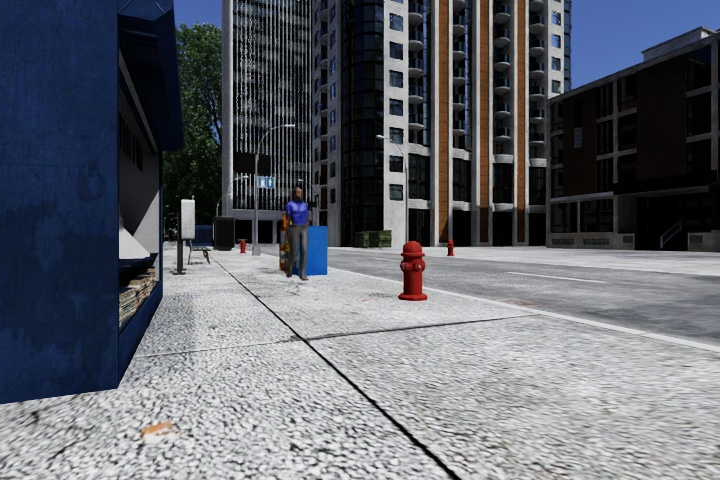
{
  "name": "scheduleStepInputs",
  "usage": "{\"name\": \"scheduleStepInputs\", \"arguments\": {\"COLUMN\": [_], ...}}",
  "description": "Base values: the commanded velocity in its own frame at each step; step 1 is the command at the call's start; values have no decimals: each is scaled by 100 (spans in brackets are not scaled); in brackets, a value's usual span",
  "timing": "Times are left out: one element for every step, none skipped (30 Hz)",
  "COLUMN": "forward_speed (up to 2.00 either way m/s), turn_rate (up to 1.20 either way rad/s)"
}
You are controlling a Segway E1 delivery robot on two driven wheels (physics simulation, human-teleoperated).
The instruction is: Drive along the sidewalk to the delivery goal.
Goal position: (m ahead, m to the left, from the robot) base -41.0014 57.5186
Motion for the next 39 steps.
{"name": "scheduleStepInputs", "arguments": {"forward_speed": [0, 0, 0, 0, 0, 0, 0, 0, 0, 0, 0, 0, 0, 0, 0, 0, 0, 0, 0, 0, 0, 0, 0, 0, 0, 0, 0, 0, 0, 0, 0, 0, 0, 0, 0, 0, 0, 0, 0], "turn_rate": [0, 0, 0, 0, 0, 0, 0, 0, 0, 0, 0, 0, 0, 0, 0, 0, 0, 0, 0, 0, 0, 0, 0, 0, 0, 0, 0, 0, 0, 0, 1, 12, 20, 20, 35, 48, 62, 62, 65]}}
